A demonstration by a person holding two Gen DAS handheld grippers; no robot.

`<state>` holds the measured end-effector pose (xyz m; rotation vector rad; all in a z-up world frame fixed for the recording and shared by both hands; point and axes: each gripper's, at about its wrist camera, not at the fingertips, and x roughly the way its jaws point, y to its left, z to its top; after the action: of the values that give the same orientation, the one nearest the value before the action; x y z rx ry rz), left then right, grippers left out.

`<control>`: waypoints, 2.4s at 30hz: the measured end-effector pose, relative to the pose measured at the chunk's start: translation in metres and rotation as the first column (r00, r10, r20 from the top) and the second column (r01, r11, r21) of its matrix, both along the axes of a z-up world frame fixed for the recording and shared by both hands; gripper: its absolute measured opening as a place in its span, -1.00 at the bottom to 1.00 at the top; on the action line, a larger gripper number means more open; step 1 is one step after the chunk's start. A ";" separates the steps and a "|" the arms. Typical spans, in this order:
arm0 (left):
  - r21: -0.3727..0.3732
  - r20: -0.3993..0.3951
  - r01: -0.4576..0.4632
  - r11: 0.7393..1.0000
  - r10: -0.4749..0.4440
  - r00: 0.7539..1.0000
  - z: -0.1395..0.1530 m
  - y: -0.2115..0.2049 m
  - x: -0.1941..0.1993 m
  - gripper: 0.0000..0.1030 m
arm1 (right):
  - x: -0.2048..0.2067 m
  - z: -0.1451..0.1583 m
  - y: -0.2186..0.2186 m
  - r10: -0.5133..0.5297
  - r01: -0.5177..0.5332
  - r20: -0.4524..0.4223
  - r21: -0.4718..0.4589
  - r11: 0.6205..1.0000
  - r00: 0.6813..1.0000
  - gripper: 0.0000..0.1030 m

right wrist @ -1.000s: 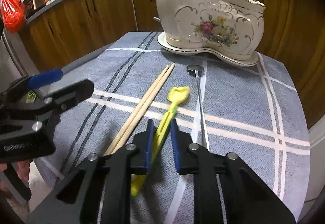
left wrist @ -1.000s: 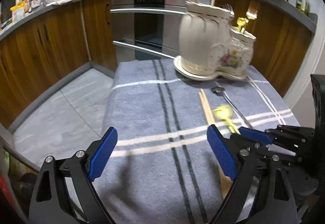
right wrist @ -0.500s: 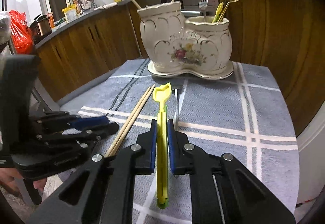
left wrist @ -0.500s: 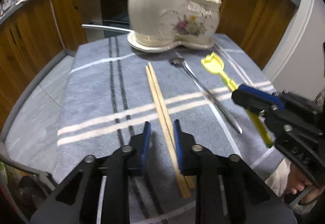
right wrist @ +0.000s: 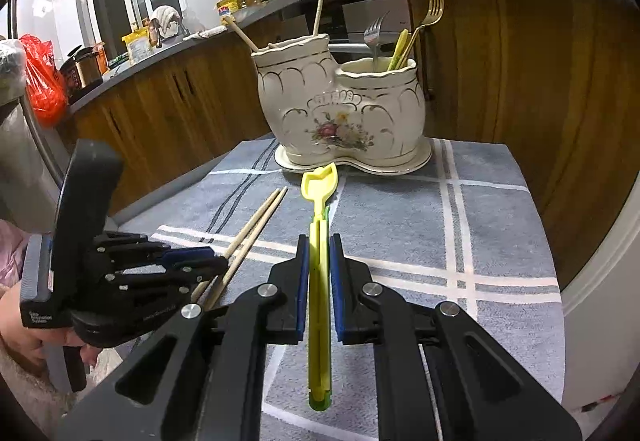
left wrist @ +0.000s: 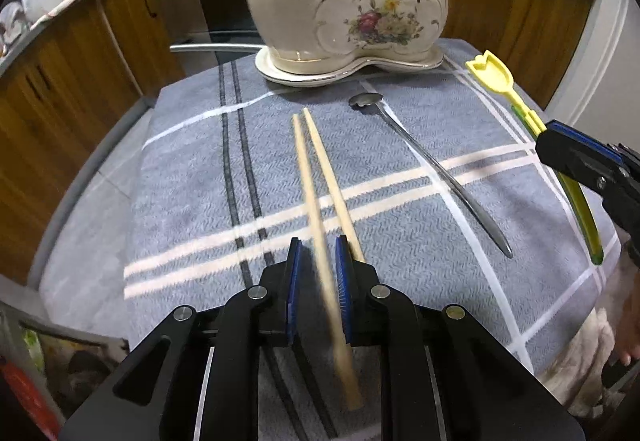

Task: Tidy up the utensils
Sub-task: 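Grasp a wooden chopstick with the left tool while the right tool grasps the yellow spoon, then lift chopstick and yellow spoon, lower them into the holder's cups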

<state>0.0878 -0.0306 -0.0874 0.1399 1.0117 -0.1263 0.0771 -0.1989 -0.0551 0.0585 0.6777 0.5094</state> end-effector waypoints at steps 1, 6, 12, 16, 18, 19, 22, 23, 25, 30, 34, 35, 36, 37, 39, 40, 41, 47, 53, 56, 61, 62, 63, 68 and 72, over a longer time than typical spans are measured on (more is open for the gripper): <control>0.002 -0.009 0.005 1.000 -0.005 1.000 0.000 0.000 0.002 -0.65 | 0.000 0.000 0.000 0.002 -0.002 0.000 -0.002 1.000 1.000 -0.81; -0.019 -0.050 0.057 0.998 -0.057 0.997 0.002 0.004 0.009 -0.64 | 0.000 0.000 -0.004 0.000 0.001 0.004 -0.010 1.000 1.000 -0.81; -0.059 -0.058 0.062 0.996 -0.065 0.996 0.002 0.014 0.013 -0.87 | 0.003 0.001 -0.007 -0.007 0.007 0.002 0.006 1.000 1.000 -0.81; -0.068 -0.031 0.032 0.997 -0.034 0.999 0.005 0.023 0.009 -0.88 | 0.002 0.002 -0.008 -0.003 0.003 0.014 0.001 1.000 1.000 -0.81; -0.093 -0.004 0.025 0.995 -0.025 1.000 0.011 0.028 0.004 -0.88 | 0.003 0.004 -0.009 -0.007 0.007 0.021 0.004 1.000 1.000 -0.81; -0.105 0.020 0.031 0.994 -0.029 0.999 0.016 0.029 0.000 -0.88 | 0.004 0.005 -0.012 -0.010 0.010 0.026 0.014 1.000 1.000 -0.81; -0.122 0.100 0.066 0.990 -0.054 0.994 0.033 0.027 -0.012 -0.88 | 0.008 0.009 -0.019 -0.027 0.025 0.044 0.045 0.999 0.999 -0.81; -0.128 0.122 0.071 0.989 -0.056 0.991 0.038 0.026 -0.014 -0.88 | 0.009 0.010 -0.022 -0.033 0.030 0.050 0.056 0.998 0.998 -0.81; -0.155 0.168 0.079 0.985 -0.053 0.984 0.048 0.025 -0.016 -0.88 | 0.013 0.014 -0.027 -0.050 0.045 0.063 0.082 0.996 0.997 -0.81; -0.205 0.243 0.103 0.973 -0.052 0.969 0.071 0.020 -0.008 -0.88 | 0.024 0.020 -0.033 -0.072 0.065 0.075 0.090 0.994 0.995 -0.81; -0.224 0.303 0.146 0.964 -0.074 0.950 0.089 0.015 -0.005 -0.88 | 0.032 0.025 -0.036 -0.070 0.062 0.071 0.108 0.992 0.995 -0.81; -0.232 0.325 0.157 0.960 -0.075 0.943 0.095 0.014 -0.006 -0.88 | 0.033 0.028 -0.037 -0.070 0.061 0.083 0.111 0.992 0.994 -0.81; -0.245 0.346 0.168 0.955 -0.075 0.935 0.100 0.013 -0.004 -0.88 | 0.035 0.033 -0.037 -0.069 0.057 0.099 0.118 0.991 0.993 -0.81; -0.261 0.376 0.182 0.948 -0.074 0.924 0.106 0.014 0.000 -0.88 | 0.036 0.037 -0.037 -0.067 0.052 0.114 0.127 0.991 0.991 -0.81; -0.277 0.416 0.186 0.943 -0.056 0.908 0.114 0.016 0.009 -0.88 | 0.043 0.051 -0.036 -0.066 0.042 0.157 0.151 0.988 0.985 -0.81; -0.282 0.423 0.181 0.942 -0.047 0.905 0.117 0.016 0.018 -0.88 | 0.044 0.056 -0.035 -0.065 0.037 0.178 0.160 0.986 0.982 -0.81; -0.288 0.421 0.175 0.941 -0.039 0.906 0.119 0.016 0.026 -0.88 | 0.048 0.064 -0.033 -0.066 0.029 0.210 0.172 0.985 0.975 -0.81; -0.332 0.453 0.142 0.932 0.025 0.891 0.140 0.022 0.069 -0.88 | 0.088 0.088 -0.029 -0.088 0.007 0.276 0.282 0.959 0.957 -0.80; -0.392 0.533 0.157 0.907 0.084 0.842 0.154 0.027 0.094 -0.88 | 0.132 0.085 -0.017 -0.101 0.001 0.274 0.343 0.939 0.956 -0.80; -0.406 0.595 0.176 0.897 0.113 0.796 0.154 0.025 0.102 -0.88 | 0.150 0.077 -0.016 -0.116 -0.003 0.261 0.416 0.909 0.958 -0.80; -0.339 0.657 0.156 0.928 0.114 0.745 0.142 0.009 0.116 -0.88 | 0.169 0.067 -0.017 -0.181 0.042 0.271 0.450 0.892 0.945 -0.80; -0.326 0.667 0.152 0.933 0.113 0.737 0.140 0.007 0.117 -0.88 | 0.172 0.066 -0.016 -0.186 0.047 0.271 0.449 0.892 0.945 -0.80; -0.313 0.680 0.147 0.938 0.113 0.724 0.139 0.005 0.118 -0.88 | 0.174 0.065 -0.013 -0.190 0.053 0.273 0.440 0.896 0.943 -0.80; -0.352 0.696 0.160 0.922 0.144 0.704 0.141 0.011 0.123 -0.88 | 0.176 0.062 0.000 -0.187 0.063 0.304 0.375 0.925 0.934 -0.80; -0.372 0.698 0.160 0.914 0.162 0.697 0.143 0.012 0.129 -0.88 | 0.175 0.061 0.006 -0.194 0.069 0.334 0.352 0.933 0.922 -0.80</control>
<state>0.2172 -0.0186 0.0556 -0.1945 0.1675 -0.2569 0.2521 -0.1932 0.0056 0.3217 0.2139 0.4825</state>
